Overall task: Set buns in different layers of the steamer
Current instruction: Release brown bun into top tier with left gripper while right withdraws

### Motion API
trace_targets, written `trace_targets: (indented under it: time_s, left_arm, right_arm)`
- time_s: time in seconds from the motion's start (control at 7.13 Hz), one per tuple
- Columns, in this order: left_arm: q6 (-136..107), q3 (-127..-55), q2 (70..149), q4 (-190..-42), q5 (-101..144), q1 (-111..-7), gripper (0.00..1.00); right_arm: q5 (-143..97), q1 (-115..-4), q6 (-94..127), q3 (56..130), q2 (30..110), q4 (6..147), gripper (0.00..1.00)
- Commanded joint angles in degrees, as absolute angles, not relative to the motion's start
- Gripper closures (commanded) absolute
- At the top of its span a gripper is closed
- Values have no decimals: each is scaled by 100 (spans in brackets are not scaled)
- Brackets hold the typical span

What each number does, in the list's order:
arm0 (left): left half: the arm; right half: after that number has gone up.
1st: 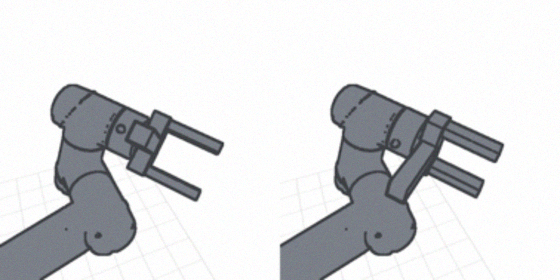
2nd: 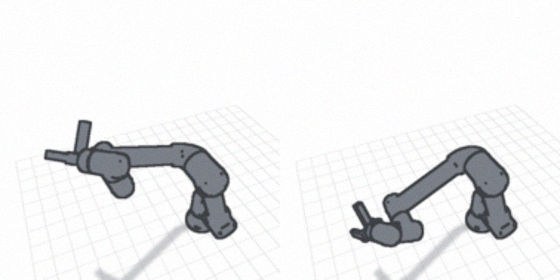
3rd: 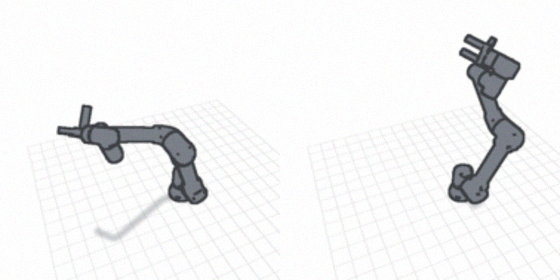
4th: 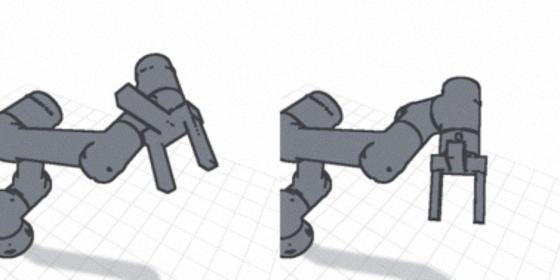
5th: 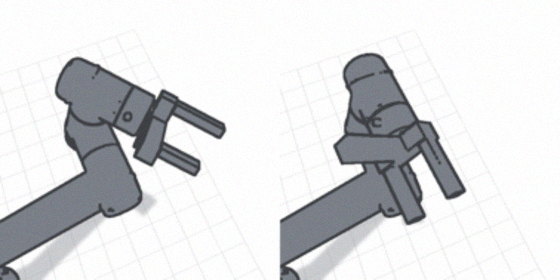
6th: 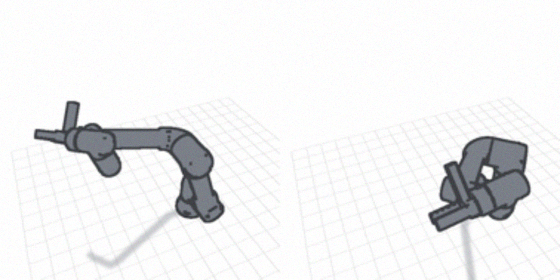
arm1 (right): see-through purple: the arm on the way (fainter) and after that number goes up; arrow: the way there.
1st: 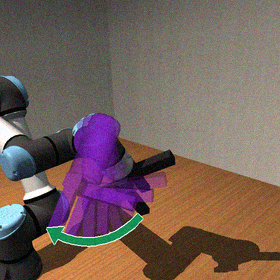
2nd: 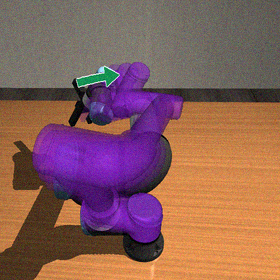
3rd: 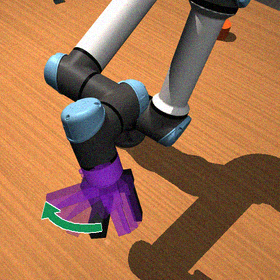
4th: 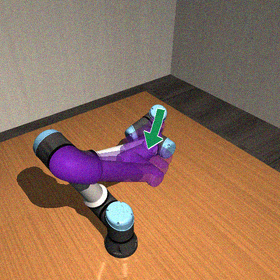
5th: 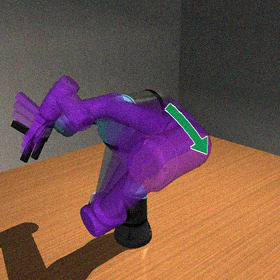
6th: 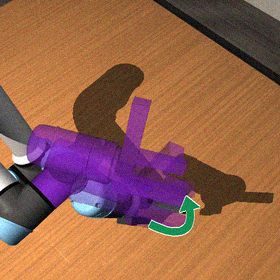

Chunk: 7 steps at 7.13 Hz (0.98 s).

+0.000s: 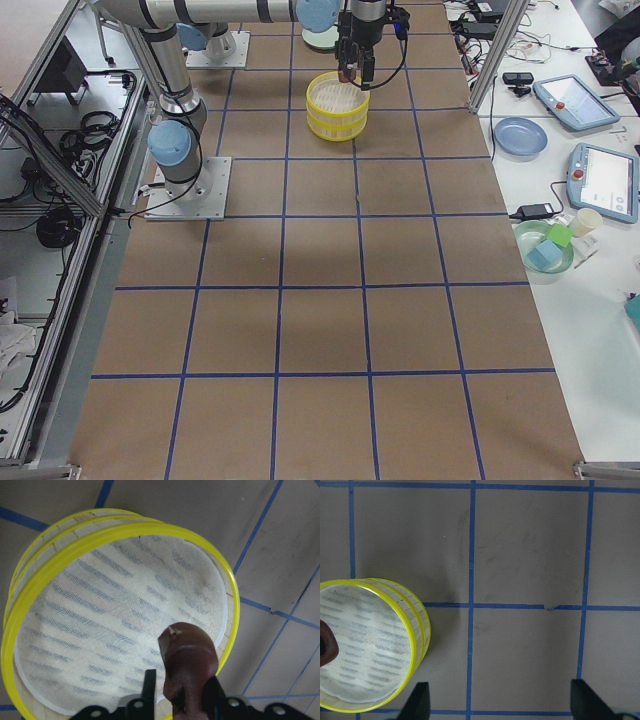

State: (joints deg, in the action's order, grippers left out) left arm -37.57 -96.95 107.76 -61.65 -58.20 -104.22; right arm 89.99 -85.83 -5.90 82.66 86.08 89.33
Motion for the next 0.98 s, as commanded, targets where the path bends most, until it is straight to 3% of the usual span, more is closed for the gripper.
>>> trace_targets:
  time_s: [0.0,0.56,0.84]
  left_arm:
    - [-3753,-9659,10775,-6144,-5871,-10433,0]
    - [-2786,-9598,10425,-6353,-7175,-10336,0]
    - [-1177,-8978,10030,-7665,-8117,-9899,0]
  right_arm:
    - [8983,-8587,-589,8271,8613,8921,0]
    - [8974,-8613,-580,8279,8622,8886,0]
    - [8974,-8631,-580,8332,8622,8886,0]
